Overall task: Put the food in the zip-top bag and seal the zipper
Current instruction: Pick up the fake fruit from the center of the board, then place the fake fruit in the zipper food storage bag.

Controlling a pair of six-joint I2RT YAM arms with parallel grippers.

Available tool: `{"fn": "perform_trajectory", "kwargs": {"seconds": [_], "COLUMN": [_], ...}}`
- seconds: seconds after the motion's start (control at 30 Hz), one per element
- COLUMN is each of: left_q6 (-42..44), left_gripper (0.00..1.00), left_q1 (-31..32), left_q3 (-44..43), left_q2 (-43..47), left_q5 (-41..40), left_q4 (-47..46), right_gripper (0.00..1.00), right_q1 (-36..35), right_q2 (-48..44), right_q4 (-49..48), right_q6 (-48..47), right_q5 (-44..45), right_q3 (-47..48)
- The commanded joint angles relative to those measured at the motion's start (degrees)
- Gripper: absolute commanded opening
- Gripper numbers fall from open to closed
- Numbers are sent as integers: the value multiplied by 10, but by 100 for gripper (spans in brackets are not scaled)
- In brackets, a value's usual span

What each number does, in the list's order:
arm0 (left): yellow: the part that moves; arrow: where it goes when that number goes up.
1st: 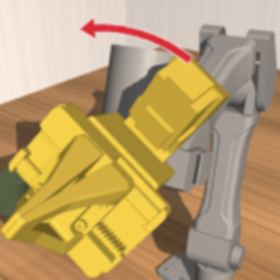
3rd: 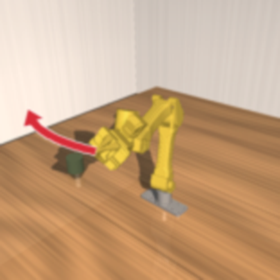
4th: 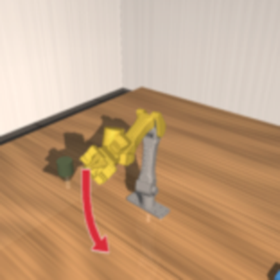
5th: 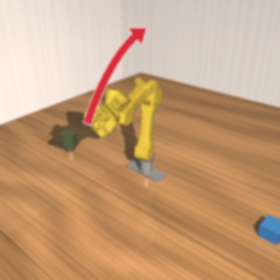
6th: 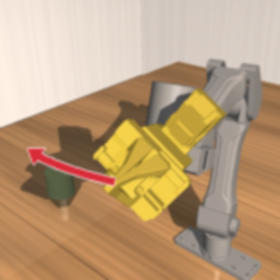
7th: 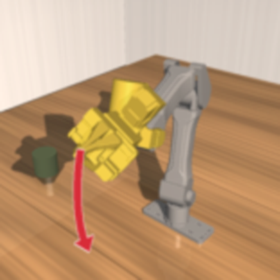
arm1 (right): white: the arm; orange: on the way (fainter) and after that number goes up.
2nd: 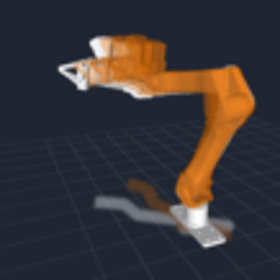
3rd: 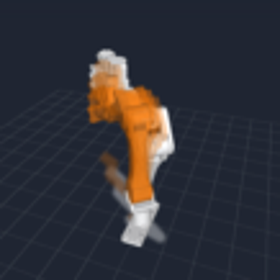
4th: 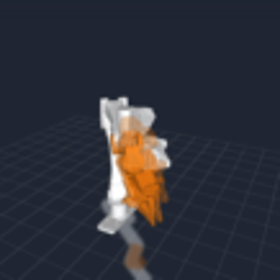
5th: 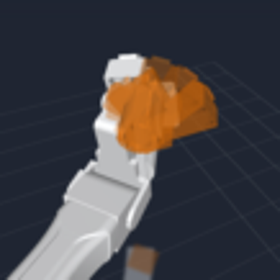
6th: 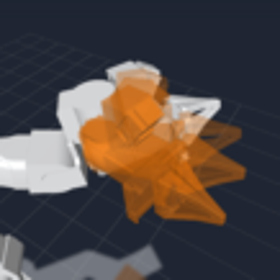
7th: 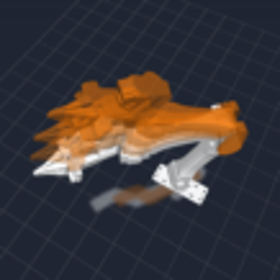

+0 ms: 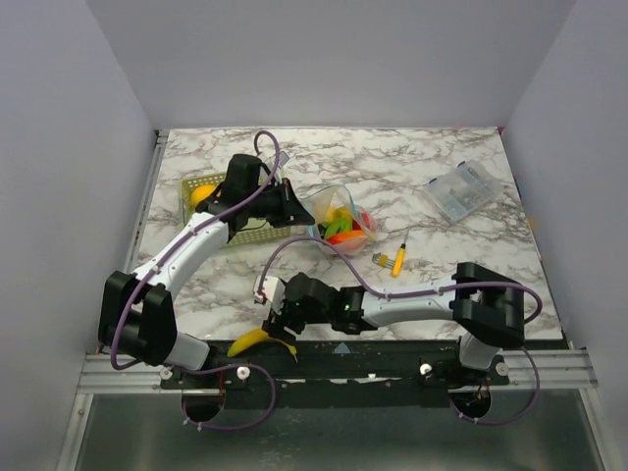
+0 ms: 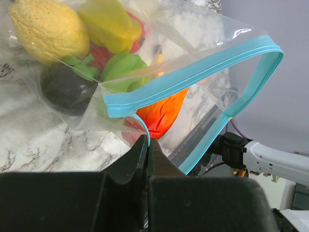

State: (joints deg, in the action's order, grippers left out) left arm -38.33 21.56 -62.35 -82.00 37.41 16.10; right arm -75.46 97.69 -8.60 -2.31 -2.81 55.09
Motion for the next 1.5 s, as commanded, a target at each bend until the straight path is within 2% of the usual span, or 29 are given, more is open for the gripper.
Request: {"fn": "perform_trajectory", "kwargs": {"seconds": [0.0, 0.2, 0.4, 0.5, 0.57, 0.63, 0.7, 0.73, 0.93, 1.1, 1.27, 1.47], "left_q6": [11, 12, 11, 12, 12, 12, 11, 11, 9, -11, -34, -50], "left_gripper": [0, 0, 0, 0, 0, 0, 0, 0, 0, 0, 0, 0], "left_q1": [-7, -11, -12, -12, -12, -13, -13, -13, -14, -15, -15, -15], "left_q3": [5, 7, 9, 8, 9, 8, 8, 5, -11, -12, -5, -3], "left_q2": [10, 12, 11, 12, 13, 14, 15, 15, 12, 11, 18, 33], "left_q5": [18, 21, 25, 25, 24, 24, 25, 24, 23, 25, 35, 39], "left_q4": [3, 3, 1, 2, 4, 5, 5, 7, 21, 15, -4, -13], "right_gripper": [74, 72, 66, 58, 45, 28, 5, 1, 0, 0, 0, 1], "right_q1": [-9, -13, -14, -14, -14, -14, -14, -14, -14, -14, -13, 0], "right_q2": [32, 67, 88, 93, 82, 61, 27, 0, -184, -308, -367, -350], "right_q4": [-49, -61, -67, -59, -62, -57, -32, -18, 53, 166, 243, 292], "right_q6": [19, 40, 44, 43, 44, 45, 45, 45, 10, -27, -55, -106], "right_q5": [-26, -32, 26, 41, 49, 60, 66, 75, 157, 297, 455, 598], "right_q3": [11, 12, 14, 17, 11, 7, 8, 7, -49, -53, -19, 48]}}
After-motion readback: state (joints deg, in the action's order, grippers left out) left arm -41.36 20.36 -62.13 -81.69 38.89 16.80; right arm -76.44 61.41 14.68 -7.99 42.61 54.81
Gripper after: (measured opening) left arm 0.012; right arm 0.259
